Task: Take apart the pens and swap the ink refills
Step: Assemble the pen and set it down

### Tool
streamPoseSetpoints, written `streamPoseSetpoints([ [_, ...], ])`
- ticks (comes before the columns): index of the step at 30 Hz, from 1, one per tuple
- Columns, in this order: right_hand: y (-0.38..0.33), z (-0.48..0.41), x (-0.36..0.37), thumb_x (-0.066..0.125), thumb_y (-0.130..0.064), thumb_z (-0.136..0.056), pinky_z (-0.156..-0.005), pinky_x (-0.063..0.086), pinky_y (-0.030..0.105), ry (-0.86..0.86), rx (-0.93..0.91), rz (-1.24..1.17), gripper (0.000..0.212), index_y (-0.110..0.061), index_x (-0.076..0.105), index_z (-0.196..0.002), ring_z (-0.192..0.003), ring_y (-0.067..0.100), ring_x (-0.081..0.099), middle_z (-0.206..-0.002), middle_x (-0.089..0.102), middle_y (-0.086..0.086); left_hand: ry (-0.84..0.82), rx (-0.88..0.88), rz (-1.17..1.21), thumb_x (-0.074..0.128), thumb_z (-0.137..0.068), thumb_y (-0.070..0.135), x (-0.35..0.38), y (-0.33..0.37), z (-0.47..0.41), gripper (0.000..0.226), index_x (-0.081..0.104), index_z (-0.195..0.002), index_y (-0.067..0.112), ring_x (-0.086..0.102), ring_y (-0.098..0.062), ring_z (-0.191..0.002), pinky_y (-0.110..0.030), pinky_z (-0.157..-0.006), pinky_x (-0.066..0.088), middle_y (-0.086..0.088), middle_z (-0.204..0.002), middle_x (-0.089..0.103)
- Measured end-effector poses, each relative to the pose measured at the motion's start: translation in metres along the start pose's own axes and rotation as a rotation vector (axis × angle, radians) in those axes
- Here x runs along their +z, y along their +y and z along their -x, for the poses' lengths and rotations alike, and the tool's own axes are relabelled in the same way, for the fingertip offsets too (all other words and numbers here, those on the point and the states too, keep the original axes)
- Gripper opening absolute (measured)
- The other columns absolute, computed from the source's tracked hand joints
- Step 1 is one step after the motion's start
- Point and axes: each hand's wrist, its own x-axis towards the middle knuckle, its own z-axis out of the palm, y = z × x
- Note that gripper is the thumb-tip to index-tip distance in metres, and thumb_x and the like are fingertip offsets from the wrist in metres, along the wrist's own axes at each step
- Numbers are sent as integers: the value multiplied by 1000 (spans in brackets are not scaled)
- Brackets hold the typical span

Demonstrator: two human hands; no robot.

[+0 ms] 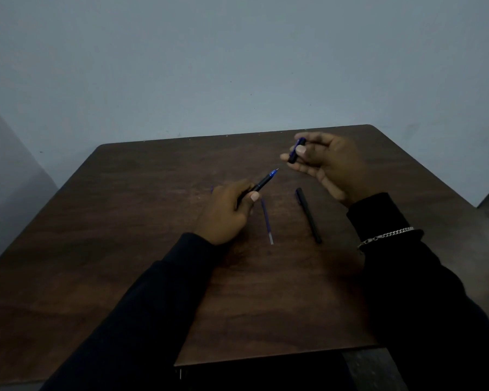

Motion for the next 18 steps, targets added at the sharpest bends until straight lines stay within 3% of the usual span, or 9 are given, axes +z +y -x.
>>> streamPoseSetpoints([
  [4, 9, 3, 13, 60, 7, -98, -80, 63, 36, -65, -36, -24, 14, -1, 63, -109, -99, 39, 77, -93, 76, 16, 7, -15, 11, 54, -109, 27, -3, 4, 0, 29, 57, -81, 31, 58, -2, -65, -11, -56, 36, 11, -68, 60],
  [14, 10, 4, 15, 66, 4, -95, -77, 64, 35, -87, -45, 29, 13, -2, 63, -107, -97, 39, 77, -90, 76, 14, 7, -45, 8, 54, -109, 26, -5, 9, 1, 28, 62, -84, 18, 57, -4, -64, -12, -55, 37, 4, -69, 63],
  [18, 13, 5, 18, 71, 2, -92, -73, 63, 32, -59, -73, 100, 15, -4, 66, -105, -91, 32, 79, -89, 74, 16, 25, -36, 14, 54, -109, 25, -5, 8, 2, 28, 66, -87, 10, 58, -6, -66, -13, -56, 39, 2, -70, 65],
])
